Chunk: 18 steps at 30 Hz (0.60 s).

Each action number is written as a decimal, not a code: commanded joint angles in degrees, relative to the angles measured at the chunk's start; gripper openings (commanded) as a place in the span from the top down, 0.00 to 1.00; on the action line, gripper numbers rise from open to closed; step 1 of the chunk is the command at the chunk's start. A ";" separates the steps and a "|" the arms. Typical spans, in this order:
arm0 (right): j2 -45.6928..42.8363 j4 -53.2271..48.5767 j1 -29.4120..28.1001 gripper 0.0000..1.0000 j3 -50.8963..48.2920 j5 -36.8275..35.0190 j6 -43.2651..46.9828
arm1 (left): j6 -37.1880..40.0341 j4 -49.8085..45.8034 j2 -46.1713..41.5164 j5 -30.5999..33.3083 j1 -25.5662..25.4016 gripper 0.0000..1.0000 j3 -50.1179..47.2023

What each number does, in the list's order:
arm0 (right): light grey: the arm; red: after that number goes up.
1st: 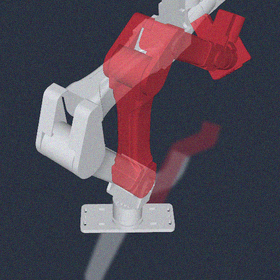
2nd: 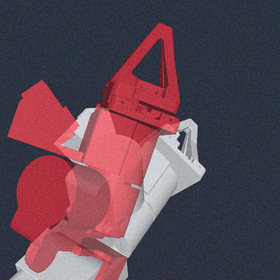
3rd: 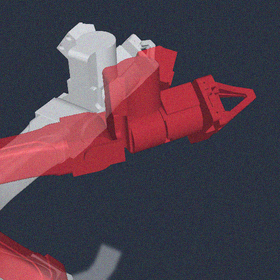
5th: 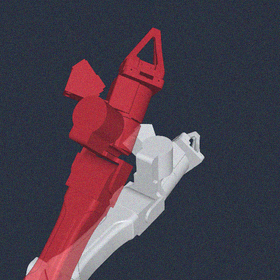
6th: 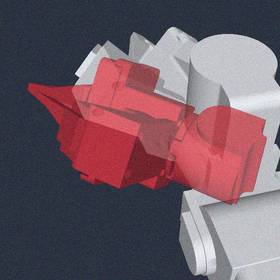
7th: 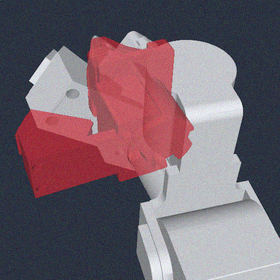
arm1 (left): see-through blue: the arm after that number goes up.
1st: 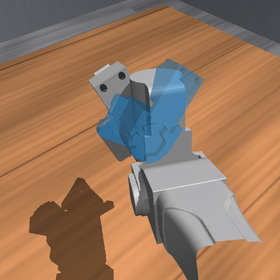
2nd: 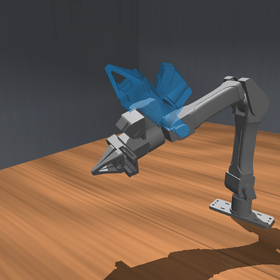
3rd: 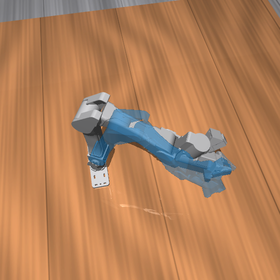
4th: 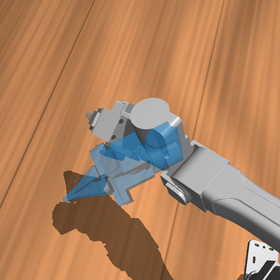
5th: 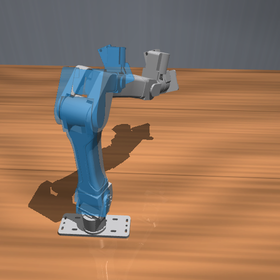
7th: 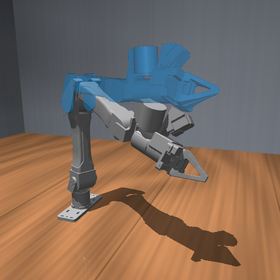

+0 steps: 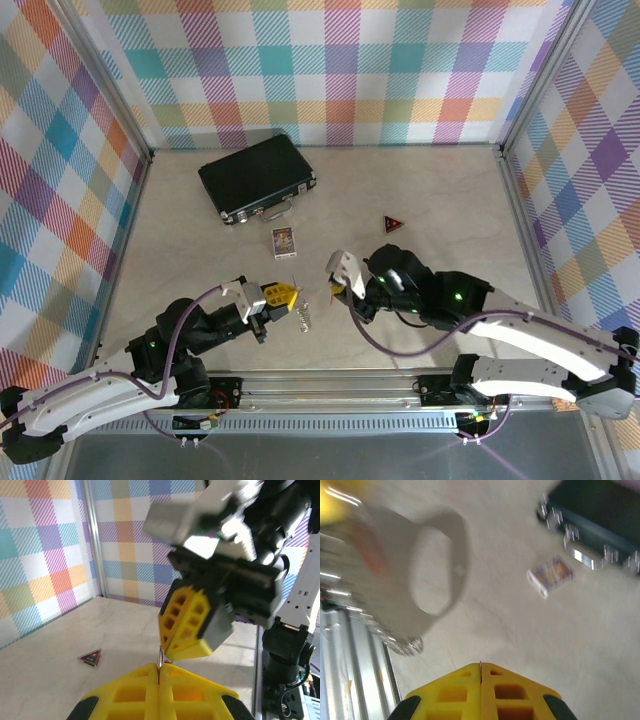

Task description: Put the keys on the keyring

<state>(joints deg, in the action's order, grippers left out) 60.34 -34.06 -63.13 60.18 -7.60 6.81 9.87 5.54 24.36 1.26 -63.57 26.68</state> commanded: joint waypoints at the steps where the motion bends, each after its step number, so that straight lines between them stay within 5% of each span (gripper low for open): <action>1: 4.72 -10.02 3.83 1.00 1.86 -0.91 -9.00 | 0.06 0.68 -2.52 3.07 -0.24 1.00 -1.82; 18: 30.59 -18.21 12.95 1.00 4.47 3.71 -18.77 | -2.05 -0.36 -11.74 5.49 -0.24 1.00 -8.51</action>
<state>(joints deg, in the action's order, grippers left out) 88.84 -50.00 -50.24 62.54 -5.56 -10.31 8.86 2.94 13.96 5.72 -63.57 18.94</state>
